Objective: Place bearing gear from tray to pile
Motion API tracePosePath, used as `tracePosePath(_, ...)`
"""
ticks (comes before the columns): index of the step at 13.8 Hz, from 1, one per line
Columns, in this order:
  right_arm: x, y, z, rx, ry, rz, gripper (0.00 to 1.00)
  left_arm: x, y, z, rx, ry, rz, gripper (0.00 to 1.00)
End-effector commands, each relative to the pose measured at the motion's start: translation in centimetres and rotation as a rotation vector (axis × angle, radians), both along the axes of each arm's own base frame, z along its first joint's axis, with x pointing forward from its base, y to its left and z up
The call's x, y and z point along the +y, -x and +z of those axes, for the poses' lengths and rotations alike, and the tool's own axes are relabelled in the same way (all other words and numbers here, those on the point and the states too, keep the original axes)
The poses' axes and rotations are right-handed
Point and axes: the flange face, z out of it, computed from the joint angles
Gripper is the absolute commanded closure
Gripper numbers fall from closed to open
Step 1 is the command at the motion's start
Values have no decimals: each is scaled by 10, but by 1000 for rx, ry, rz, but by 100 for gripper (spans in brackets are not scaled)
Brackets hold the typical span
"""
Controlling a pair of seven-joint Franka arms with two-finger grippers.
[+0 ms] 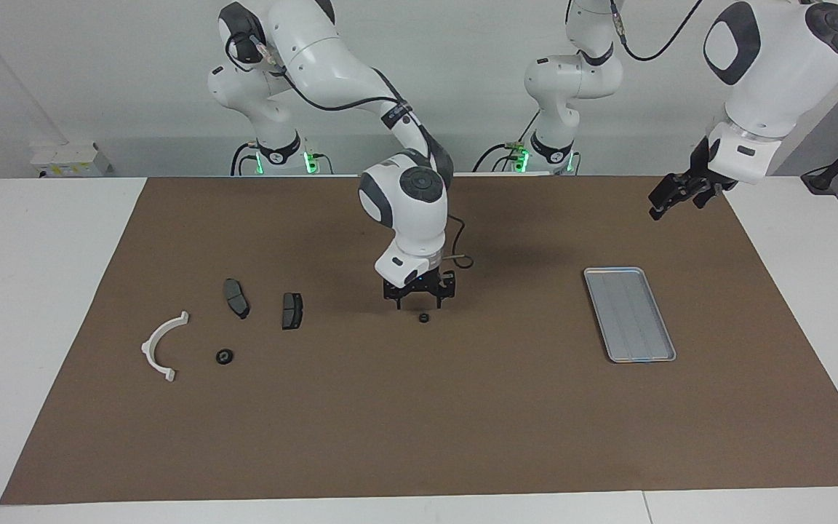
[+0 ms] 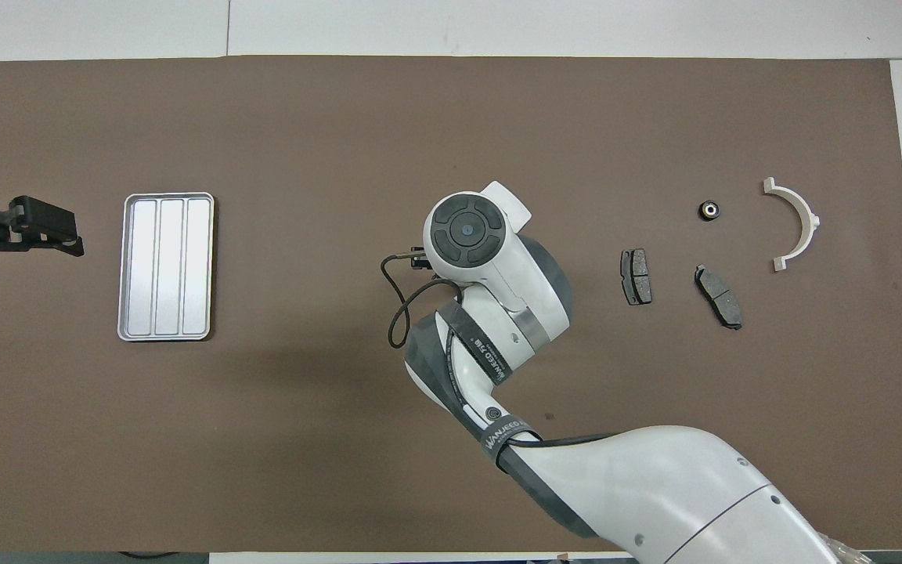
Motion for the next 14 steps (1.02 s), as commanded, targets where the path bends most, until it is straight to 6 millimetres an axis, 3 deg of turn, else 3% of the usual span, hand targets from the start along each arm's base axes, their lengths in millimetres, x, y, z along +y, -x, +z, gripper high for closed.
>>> tracePosePath(1,1,-1,-14,-16,-8,5,6,2,7,-14,-4,-19,-21,0)
tracePosePath(11,3,0,-36,-29,-20,8,9,-7,10,-12,14,-57,-50,0)
tracePosePath(12,1,-1,-38,-27,-20,4,15,-6,10,-13,14,-57,-47,0)
tracePosePath(13,1,-1,-38,-26,-19,4,28,-6,10,-12,12,-56,-47,0)
tracePosePath(14,3,1,-38,-23,-17,6,50,-7,10,-12,9,-57,-47,0)
